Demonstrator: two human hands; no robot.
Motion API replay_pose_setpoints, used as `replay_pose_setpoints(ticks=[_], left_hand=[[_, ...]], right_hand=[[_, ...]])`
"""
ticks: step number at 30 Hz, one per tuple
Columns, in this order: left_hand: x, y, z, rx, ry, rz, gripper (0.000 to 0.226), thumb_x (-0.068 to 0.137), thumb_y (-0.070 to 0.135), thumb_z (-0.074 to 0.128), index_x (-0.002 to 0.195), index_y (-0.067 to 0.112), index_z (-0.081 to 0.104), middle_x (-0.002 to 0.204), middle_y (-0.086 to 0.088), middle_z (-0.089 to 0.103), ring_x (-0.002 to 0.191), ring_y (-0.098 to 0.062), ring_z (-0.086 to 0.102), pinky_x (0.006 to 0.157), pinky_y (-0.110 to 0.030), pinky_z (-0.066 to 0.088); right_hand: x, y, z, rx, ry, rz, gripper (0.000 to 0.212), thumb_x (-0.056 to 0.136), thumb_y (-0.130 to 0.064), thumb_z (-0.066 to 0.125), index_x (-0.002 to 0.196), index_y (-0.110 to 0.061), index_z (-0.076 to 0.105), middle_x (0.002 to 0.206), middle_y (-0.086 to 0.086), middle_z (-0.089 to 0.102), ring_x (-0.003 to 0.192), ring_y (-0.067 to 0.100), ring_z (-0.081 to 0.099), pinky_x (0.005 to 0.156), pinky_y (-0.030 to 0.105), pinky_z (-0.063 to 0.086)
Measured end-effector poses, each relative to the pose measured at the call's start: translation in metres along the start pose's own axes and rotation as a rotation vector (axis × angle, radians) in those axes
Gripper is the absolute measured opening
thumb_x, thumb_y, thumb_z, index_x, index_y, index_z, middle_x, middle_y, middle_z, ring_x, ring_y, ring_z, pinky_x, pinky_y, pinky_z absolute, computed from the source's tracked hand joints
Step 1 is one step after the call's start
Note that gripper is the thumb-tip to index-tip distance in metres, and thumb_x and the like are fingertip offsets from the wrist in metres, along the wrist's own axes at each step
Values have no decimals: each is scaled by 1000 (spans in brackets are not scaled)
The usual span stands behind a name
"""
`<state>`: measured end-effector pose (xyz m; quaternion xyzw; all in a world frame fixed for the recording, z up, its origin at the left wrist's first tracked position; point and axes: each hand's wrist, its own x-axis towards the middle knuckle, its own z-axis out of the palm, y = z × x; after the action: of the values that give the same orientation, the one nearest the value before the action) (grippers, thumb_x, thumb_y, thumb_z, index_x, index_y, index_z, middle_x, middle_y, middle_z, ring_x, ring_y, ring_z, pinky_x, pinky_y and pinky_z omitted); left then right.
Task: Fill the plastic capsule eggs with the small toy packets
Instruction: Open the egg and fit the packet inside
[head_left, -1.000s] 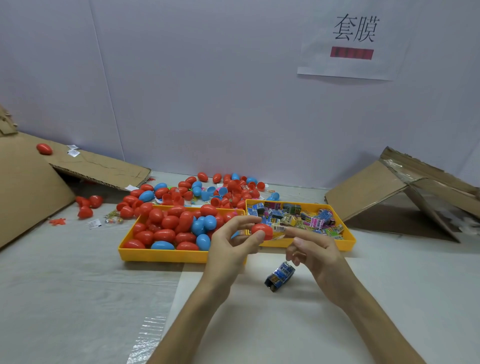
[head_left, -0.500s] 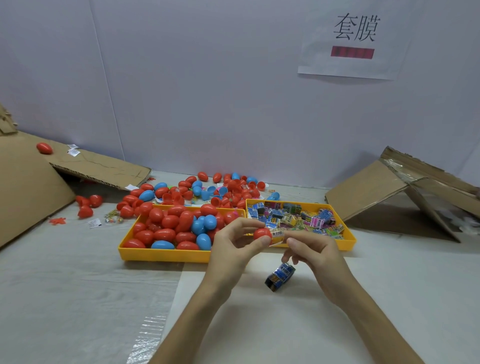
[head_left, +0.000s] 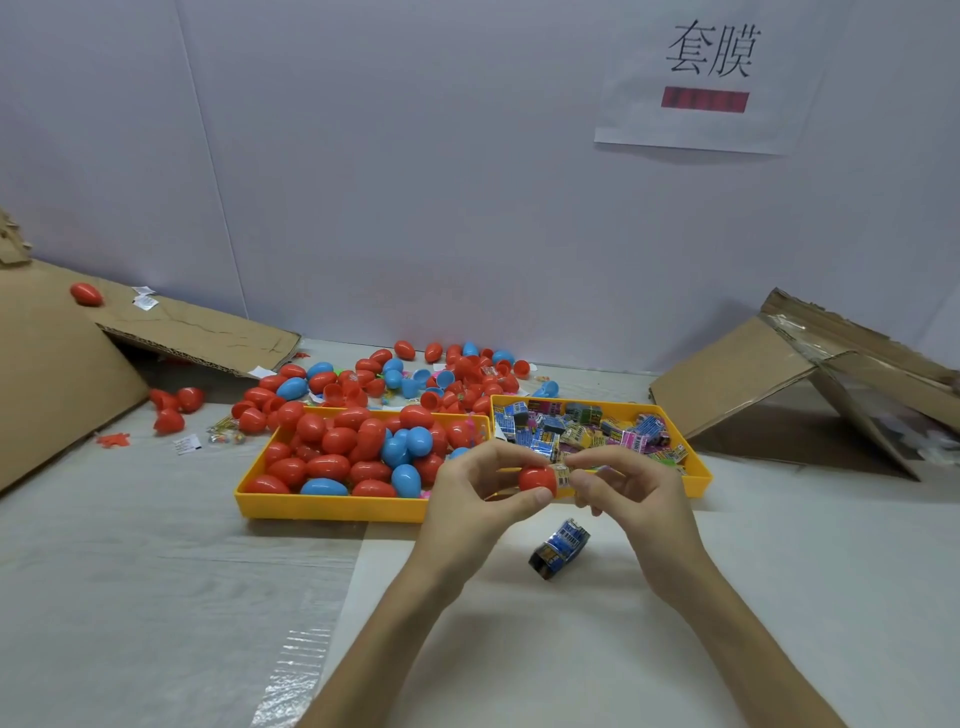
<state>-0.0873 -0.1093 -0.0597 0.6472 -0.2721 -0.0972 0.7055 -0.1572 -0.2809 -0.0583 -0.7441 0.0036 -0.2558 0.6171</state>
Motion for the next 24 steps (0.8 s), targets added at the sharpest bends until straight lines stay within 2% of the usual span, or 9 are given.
replay_pose_setpoints(ticks=[4,7,16,24], left_hand=[[-1,0,0,-4,1,12,24,81,6,82,100,20,75,98,9,77,95,-5,72,76,-14,54],[-1,0,0,-4,2,19,24,81,4,82,101,17,76,98,8,77,95,-6,72,77,-15,54],[-1,0,0,41,-9,48,24,80,2,81,99,17,76,97,8,76,95,-4,71,75,-12,53],[-1,-1,1,62,-16,43,25,80,1,81,99,17,76,97,8,76,94,-5,71,74,-13,54]], right_hand=[[1,1,-1,-15,-14,-46,5,79,-22,77,83,-25,78,85,-1,72,68,9,64,61,16,49],[1,1,-1,-30,-25,-74,8,81,-18,78,82,-27,78,88,-2,71,75,9,64,64,17,49],[0,0,0,-55,-13,-90,8,77,-27,76,82,-32,79,93,-3,70,83,17,66,69,26,55],[0,0,0,-60,-13,-91,7,76,-29,75,82,-31,78,91,-3,70,78,14,64,65,23,52]])
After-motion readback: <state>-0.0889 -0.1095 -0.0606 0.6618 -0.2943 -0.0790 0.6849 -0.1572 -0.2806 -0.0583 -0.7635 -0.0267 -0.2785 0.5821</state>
